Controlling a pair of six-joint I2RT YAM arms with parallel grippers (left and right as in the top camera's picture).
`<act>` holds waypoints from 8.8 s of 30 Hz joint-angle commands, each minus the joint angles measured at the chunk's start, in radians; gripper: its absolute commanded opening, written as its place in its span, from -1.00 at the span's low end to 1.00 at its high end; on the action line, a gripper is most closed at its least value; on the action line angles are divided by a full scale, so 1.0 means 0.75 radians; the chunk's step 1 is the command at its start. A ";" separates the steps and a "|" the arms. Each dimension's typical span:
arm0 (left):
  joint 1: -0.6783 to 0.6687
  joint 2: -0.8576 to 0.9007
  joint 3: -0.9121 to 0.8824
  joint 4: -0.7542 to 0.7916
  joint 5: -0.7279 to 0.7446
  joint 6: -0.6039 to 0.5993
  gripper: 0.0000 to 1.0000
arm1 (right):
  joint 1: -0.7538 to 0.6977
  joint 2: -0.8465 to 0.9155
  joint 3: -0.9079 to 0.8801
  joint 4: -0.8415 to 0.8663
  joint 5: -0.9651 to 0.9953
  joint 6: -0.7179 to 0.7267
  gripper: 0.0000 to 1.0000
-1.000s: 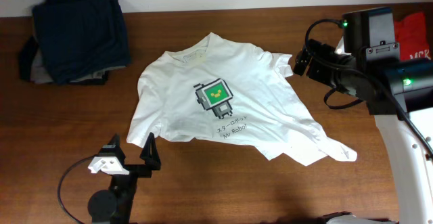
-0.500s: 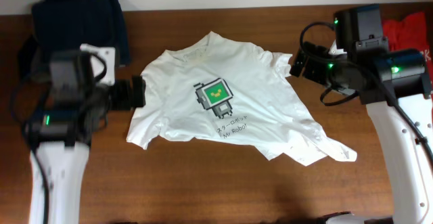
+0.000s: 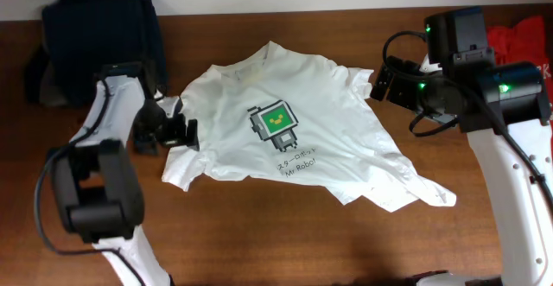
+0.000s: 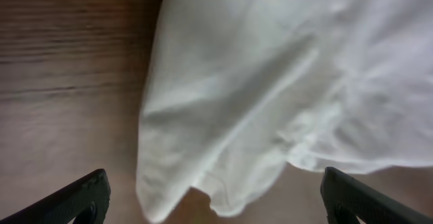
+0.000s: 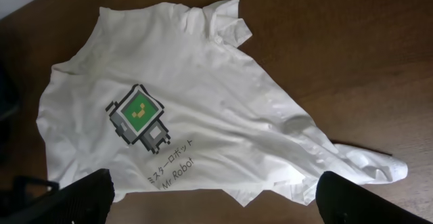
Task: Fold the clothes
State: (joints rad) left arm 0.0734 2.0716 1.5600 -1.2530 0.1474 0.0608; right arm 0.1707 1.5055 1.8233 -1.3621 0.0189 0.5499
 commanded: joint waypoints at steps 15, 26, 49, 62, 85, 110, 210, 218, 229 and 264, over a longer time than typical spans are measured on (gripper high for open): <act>0.040 0.168 -0.075 0.120 -0.242 -0.231 -0.97 | 0.007 -0.004 -0.624 -0.250 -0.246 0.092 0.60; 0.040 0.168 -0.075 0.079 -0.241 -0.230 -0.97 | 0.358 0.267 -1.075 0.517 -0.165 0.256 0.20; 0.040 0.168 -0.075 0.064 -0.241 -0.230 -0.99 | 0.357 0.313 -1.212 0.680 -0.174 0.366 -0.92; 0.040 -0.139 0.785 -0.514 -0.157 -0.231 -0.99 | -0.073 -0.051 0.065 -0.135 0.073 0.005 -0.92; 0.037 0.147 1.612 -0.479 -0.331 -0.359 -0.85 | -0.186 0.584 1.196 -0.327 0.425 0.040 -0.92; -0.439 0.622 1.431 -0.581 0.322 -0.149 -0.61 | -0.423 1.048 1.077 -0.450 0.172 -0.419 0.57; -0.318 0.023 0.897 -0.581 0.299 -0.253 -0.23 | -1.041 0.513 -0.196 -0.174 0.174 -0.338 -0.92; -0.724 -0.135 0.000 -0.437 0.374 -0.507 0.32 | -1.037 0.467 -0.197 -0.184 0.125 -0.337 -0.92; -0.740 -0.135 -0.492 0.306 -0.006 -0.931 0.32 | -1.029 0.467 -0.197 -0.178 0.090 -0.338 -0.92; -0.334 -0.375 -0.422 1.166 -0.128 -0.746 -0.99 | -0.916 0.471 -0.208 0.164 0.056 -0.336 -0.92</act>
State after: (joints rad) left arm -0.1787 1.7302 1.2354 -0.4412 0.0803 -0.5156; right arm -0.5213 1.8763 1.6608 -1.2583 0.0364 0.2882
